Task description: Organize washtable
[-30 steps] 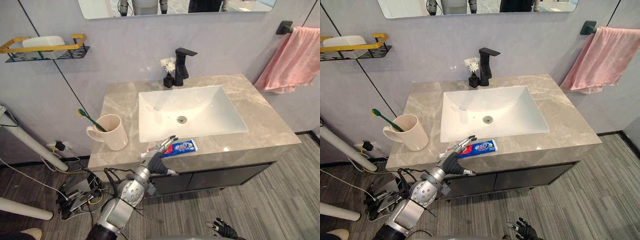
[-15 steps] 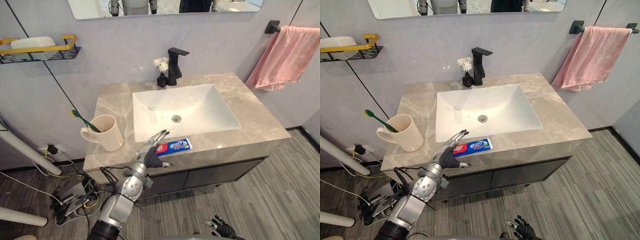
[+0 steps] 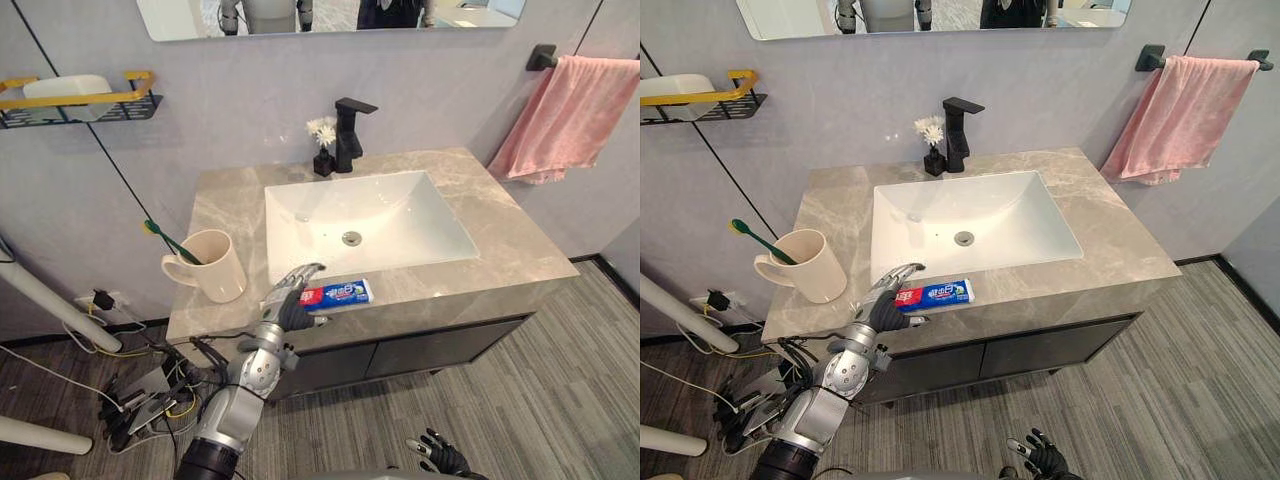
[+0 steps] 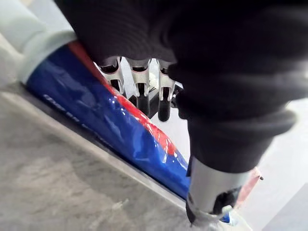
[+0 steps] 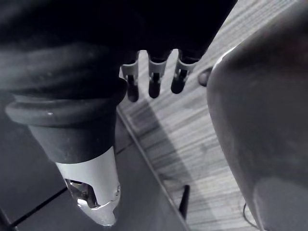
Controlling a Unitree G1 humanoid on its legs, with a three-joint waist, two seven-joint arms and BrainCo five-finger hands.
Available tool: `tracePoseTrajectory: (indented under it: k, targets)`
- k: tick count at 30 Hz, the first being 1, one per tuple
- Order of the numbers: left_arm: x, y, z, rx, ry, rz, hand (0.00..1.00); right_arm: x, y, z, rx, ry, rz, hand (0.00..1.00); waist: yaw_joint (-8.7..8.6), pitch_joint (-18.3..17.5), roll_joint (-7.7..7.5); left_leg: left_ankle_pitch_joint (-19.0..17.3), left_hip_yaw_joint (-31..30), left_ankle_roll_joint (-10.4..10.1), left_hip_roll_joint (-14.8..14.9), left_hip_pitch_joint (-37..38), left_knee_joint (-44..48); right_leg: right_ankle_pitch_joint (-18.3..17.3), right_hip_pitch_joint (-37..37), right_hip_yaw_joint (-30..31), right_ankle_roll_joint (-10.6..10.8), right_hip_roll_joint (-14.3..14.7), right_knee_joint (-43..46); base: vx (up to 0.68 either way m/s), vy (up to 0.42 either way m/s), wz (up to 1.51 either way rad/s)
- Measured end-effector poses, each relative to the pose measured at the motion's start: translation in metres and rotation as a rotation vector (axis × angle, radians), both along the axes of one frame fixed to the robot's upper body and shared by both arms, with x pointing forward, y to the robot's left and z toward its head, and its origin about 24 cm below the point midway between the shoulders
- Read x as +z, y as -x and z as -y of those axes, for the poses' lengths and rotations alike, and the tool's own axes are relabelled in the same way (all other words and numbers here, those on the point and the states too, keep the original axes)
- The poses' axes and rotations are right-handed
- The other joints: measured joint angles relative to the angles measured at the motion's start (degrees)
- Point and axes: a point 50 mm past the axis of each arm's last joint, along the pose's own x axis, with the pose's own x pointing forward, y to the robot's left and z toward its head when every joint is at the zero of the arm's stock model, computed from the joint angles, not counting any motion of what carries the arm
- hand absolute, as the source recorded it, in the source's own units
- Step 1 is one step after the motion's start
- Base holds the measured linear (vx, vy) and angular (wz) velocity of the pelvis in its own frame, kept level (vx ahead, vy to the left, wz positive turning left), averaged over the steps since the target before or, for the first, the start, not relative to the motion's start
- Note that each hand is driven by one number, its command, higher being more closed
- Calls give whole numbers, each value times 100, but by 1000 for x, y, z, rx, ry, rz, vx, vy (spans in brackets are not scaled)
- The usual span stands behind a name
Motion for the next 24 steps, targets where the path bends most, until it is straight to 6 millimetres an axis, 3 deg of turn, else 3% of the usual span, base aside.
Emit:
tracePoseTrajectory:
  k: [7, 24]
  targets:
    - [1, -13, 3, -1, -2, 5, 100, 0, 1, -1, -2, -1, -1, 0, -6, -7, -7, -1, 6, -1, -1, -2, 0, 0, -9, 12, 0, 2, -1, -20, -14, 0]
    - [-5, -12, 0, 17, -7, 9, 100, 2, 1, 4, -9, 19, 27, 0, -40, -45, 55, -6, -47, -6, -12, -136, 38, 5, -117, -8, 3, -2, 2, -10, -8, 0]
